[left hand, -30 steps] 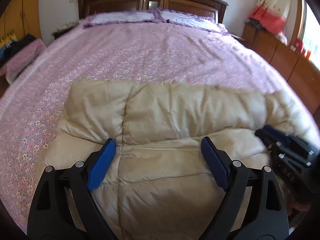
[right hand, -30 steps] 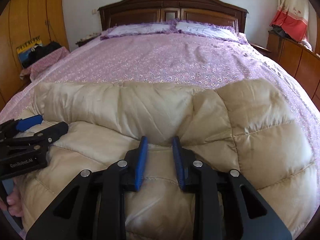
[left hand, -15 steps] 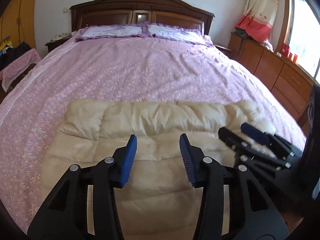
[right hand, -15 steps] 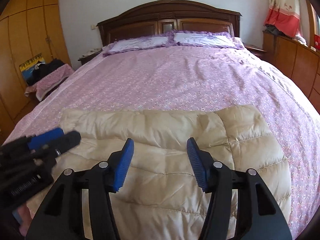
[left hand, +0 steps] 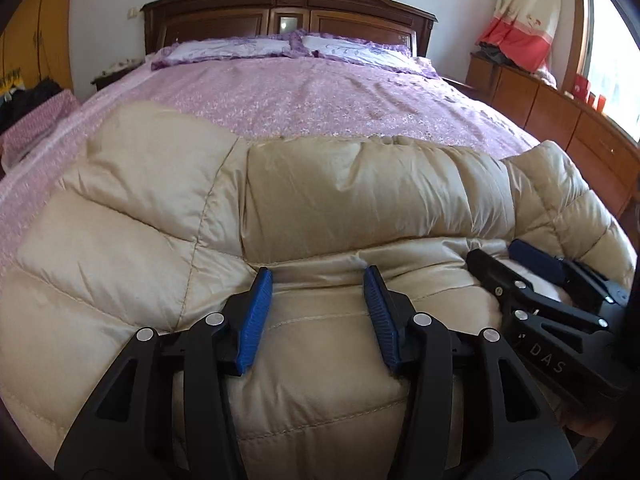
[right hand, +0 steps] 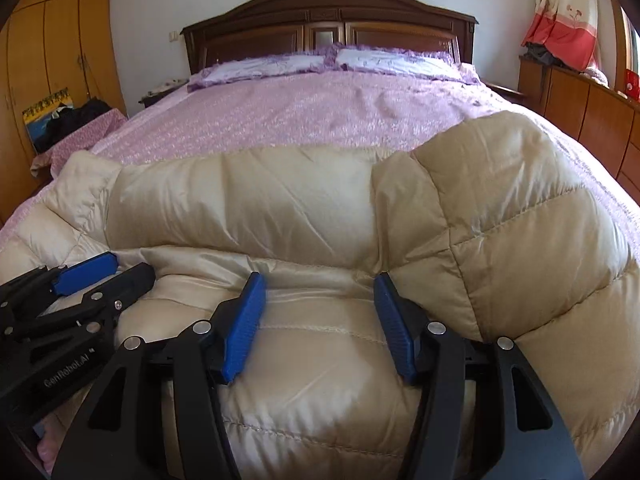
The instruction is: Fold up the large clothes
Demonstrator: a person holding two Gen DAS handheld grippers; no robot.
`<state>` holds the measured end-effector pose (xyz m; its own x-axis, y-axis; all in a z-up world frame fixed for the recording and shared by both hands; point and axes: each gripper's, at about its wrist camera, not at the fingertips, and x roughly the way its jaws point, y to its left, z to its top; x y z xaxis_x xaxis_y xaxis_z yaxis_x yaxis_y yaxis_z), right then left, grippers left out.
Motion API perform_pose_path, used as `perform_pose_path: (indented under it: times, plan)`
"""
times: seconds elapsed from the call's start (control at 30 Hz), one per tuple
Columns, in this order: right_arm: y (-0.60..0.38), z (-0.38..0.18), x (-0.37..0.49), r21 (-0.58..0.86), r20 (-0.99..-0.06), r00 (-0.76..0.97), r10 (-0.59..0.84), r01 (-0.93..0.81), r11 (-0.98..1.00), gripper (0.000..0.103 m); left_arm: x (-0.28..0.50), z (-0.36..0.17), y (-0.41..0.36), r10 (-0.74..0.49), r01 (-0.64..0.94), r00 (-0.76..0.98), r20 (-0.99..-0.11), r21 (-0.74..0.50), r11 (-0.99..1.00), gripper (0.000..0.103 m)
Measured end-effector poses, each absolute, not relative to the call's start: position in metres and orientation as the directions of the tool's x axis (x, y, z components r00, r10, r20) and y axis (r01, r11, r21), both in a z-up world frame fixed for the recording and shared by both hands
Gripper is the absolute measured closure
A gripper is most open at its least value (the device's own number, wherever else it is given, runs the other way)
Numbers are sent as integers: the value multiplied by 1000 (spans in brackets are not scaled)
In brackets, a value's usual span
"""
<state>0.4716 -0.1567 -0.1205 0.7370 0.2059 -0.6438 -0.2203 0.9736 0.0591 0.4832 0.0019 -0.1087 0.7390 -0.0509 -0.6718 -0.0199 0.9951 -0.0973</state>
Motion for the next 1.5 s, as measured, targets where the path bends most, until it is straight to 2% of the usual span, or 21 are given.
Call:
perform_pose_path:
  times: [0.27,0.3,0.33,0.37,0.4,0.53,0.73,0.87,0.97,1.2,1.33,1.5]
  plan:
    - [-150,-115,466,31,-650,736,188,-221,975,46,483,-104,-2,-30,-19,734,-679,-66,998,52]
    - [-150,-111,465,43,-648,735,201,-227,973,43,480,-98,-1,-42,-10,727,-685,-72,997,47]
    - [-150,-111,465,43,-648,735,201,-227,973,35,477,-93,-1,-52,-2,723,-689,-77,997,39]
    - [-153,-104,459,74,-637,734,236,-247,966,30,470,-84,1,-65,12,722,-689,-81,997,35]
    - [-156,-96,452,99,-620,737,268,-265,959,19,459,-73,3,-71,25,731,-678,-78,997,29]
    - [-172,-69,413,115,-569,757,320,-312,943,15,414,-37,24,-39,19,774,-632,-38,999,11]
    - [-241,-51,356,242,-518,788,333,-238,941,12,365,-28,77,-2,-26,774,-633,-35,999,8]
    - [-301,-58,335,335,-474,827,303,-150,930,11,377,-64,101,126,-131,679,-723,49,990,8]
    - [-345,-81,342,464,-501,810,307,-48,884,11,380,-79,112,108,-148,677,-728,10,989,6]
    - [-376,-126,376,631,-528,737,421,9,776,10,383,-100,122,89,-194,672,-735,-59,979,4]
    - [-371,-124,384,658,-488,740,463,-36,752,10,364,-82,111,140,-223,706,-694,-30,974,4]
    - [-351,-121,397,687,-457,692,559,-124,716,16,346,-38,80,115,-169,777,-619,-29,985,4]
